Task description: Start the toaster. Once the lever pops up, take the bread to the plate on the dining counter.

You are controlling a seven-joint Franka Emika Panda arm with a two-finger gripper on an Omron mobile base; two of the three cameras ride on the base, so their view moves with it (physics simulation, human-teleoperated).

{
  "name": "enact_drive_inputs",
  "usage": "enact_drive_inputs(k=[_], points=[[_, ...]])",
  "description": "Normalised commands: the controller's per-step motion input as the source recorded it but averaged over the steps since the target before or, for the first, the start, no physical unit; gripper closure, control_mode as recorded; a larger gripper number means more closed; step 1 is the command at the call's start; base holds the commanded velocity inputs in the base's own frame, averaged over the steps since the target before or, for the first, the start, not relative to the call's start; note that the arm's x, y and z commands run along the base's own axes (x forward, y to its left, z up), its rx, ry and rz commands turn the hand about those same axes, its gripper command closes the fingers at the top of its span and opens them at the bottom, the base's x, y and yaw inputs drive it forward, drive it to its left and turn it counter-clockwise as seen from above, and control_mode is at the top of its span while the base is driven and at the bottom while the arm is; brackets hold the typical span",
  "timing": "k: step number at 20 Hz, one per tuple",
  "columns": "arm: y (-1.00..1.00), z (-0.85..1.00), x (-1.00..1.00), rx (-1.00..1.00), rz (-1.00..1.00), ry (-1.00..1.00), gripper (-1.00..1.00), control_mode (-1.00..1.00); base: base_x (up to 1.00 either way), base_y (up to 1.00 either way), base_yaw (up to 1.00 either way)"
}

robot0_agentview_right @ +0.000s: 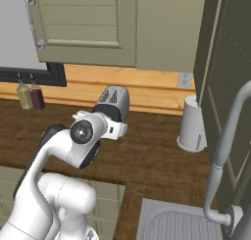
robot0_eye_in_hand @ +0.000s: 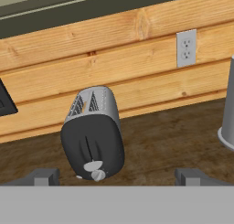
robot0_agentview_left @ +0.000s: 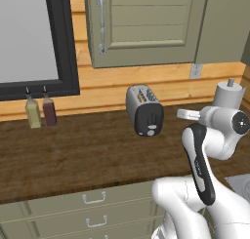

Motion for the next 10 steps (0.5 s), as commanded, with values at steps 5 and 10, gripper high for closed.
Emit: enact_drive_inputs(k=[5,10], points=[[0.00,0.00,0.00,0.00,0.00,0.00,-1.00,-1.00,0.00,0.00,0.00],[0.00,0.00,0.00,0.00,0.00,0.00,-1.00,-1.00,0.00,0.00,0.00]])
